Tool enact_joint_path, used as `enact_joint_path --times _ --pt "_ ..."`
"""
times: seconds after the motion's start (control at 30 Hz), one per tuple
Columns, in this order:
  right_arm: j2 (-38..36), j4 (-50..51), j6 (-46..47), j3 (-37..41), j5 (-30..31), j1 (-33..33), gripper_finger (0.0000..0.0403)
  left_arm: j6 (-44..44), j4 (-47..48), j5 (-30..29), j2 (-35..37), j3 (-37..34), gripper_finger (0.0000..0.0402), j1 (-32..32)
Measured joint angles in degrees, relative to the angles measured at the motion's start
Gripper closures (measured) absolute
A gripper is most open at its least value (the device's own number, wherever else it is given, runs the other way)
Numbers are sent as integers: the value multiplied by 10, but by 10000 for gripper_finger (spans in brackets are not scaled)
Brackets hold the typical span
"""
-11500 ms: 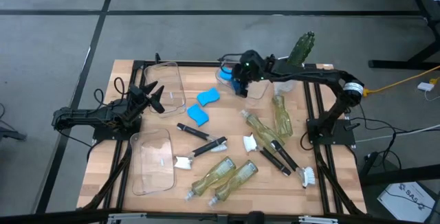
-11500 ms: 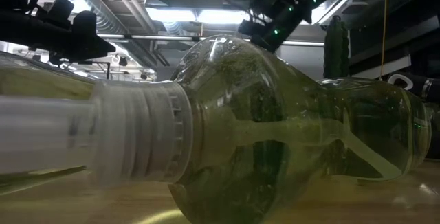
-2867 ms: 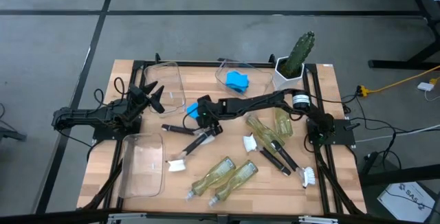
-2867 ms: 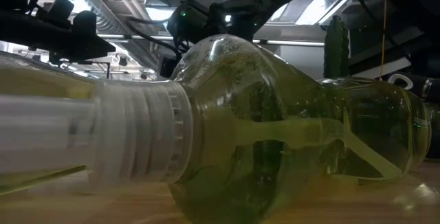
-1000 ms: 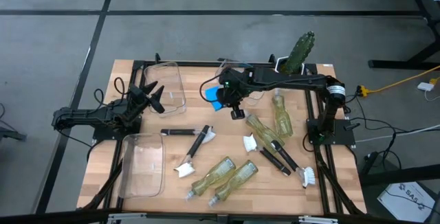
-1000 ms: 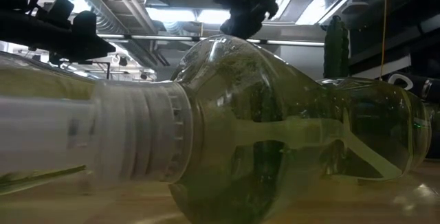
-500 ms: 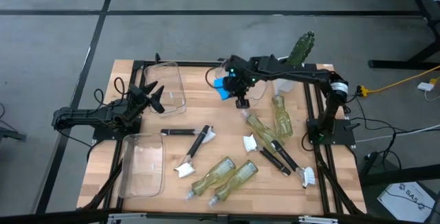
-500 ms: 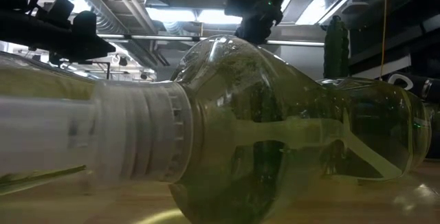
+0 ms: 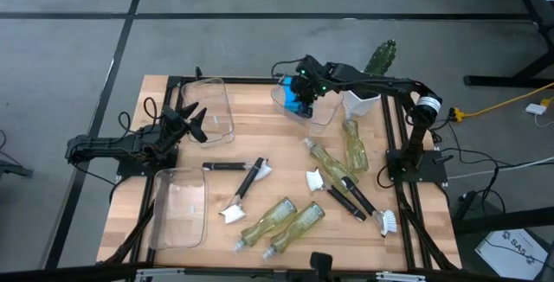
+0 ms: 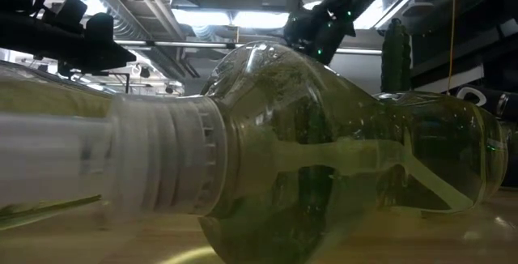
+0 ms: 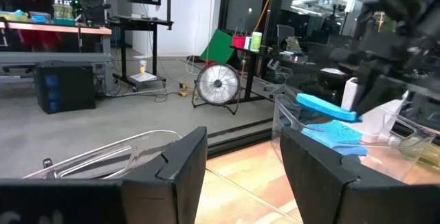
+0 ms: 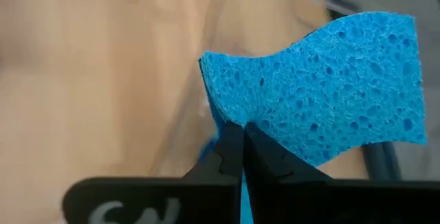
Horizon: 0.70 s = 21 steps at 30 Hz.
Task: Pick & Place Kitchen Sink Supplies
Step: Put the blue sponge into the top right transparent bin
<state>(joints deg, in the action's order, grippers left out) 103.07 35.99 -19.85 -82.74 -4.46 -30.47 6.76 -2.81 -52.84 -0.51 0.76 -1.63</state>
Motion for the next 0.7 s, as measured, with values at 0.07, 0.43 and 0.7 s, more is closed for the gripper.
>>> enact_joint_path --times 0.07,0.43,0.7 --pt "0 -1 12 7 2 -9 398 0 0 0 0 0 221 0" --pt "0 27 23 17 3 -10 384 0 0 0 0 0 221 0" --pt "0 31 28 17 3 -8 317 0 0 0 0 0 221 0"
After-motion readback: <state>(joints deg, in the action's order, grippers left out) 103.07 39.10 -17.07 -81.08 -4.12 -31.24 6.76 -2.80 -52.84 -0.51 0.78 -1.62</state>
